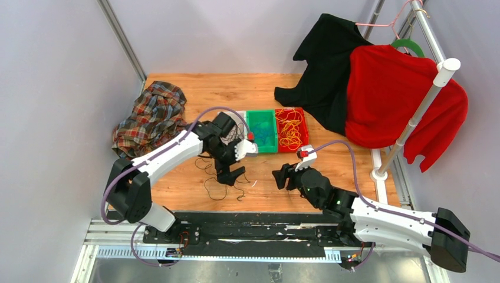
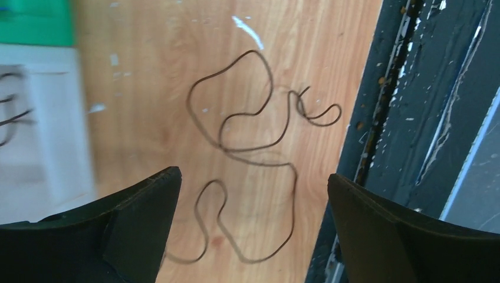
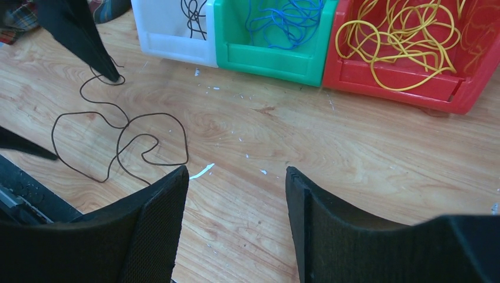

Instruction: Untangle the cables

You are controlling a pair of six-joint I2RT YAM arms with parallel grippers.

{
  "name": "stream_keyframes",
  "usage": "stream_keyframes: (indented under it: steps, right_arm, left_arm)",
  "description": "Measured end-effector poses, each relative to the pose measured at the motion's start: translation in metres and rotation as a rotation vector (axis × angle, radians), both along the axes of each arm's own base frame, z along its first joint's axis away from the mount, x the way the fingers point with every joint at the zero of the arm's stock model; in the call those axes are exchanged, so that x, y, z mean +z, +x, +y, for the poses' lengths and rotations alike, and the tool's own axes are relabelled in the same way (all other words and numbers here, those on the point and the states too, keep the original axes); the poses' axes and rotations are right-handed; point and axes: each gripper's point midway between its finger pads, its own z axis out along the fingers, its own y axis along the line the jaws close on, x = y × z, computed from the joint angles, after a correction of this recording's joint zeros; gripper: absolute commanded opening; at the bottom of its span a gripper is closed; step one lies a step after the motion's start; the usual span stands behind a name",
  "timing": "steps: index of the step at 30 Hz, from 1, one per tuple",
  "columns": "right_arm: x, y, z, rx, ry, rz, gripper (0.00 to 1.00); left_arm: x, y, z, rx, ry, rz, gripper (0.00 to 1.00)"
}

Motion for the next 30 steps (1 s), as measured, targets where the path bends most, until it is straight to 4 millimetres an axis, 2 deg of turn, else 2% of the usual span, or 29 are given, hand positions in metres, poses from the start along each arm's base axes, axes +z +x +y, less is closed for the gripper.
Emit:
stream_keyframes:
  steps: [4,6,10,15,17,19,23,25,27,30]
  right_arm:
    - [0.003,-0.002,-0.003,0.003,-0.007,-0.003,0.62]
    - [0.002,-0.003,-0.006,0.004,-0.016,0.000,0.61]
    - [0.002,-0.006,-0.010,0.007,-0.025,0.005,0.59]
    - [0.003,-0.010,-0.010,0.026,-0.020,0.010,0.56]
    - [0.003,-0.011,-0.010,0.035,-0.018,0.013,0.54]
    - [0.002,-0.013,-0.010,0.042,-0.021,0.018,0.53]
    - [-0.001,-0.015,-0.009,0.056,-0.031,0.029,0.49]
    - [-0.003,-0.016,-0.010,0.057,-0.037,0.033,0.46]
    - [-0.004,-0.016,-0.010,0.060,-0.040,0.036,0.43]
    - [-0.004,-0.018,-0.010,0.068,-0.052,0.043,0.40]
  left_arm:
    - [-0.031,-0.018,-0.013,0.010,0.041,0.063,0.99]
    - [-0.042,-0.020,-0.017,0.014,0.063,0.069,0.99]
    - [-0.069,-0.011,-0.019,0.042,0.119,0.029,0.99]
    - [-0.096,0.010,-0.005,0.073,0.218,-0.074,0.93]
    - [-0.102,0.017,0.002,0.065,0.249,-0.121,0.85]
    - [-0.102,0.020,0.003,0.056,0.254,-0.145,0.71]
    - [-0.101,0.023,0.005,0.028,0.252,-0.177,0.26]
    - [-0.101,0.022,0.005,0.018,0.253,-0.183,0.12]
    - [-0.101,0.020,0.007,-0.003,0.253,-0.185,0.03]
    - [-0.100,0.015,0.010,-0.022,0.258,-0.174,0.01]
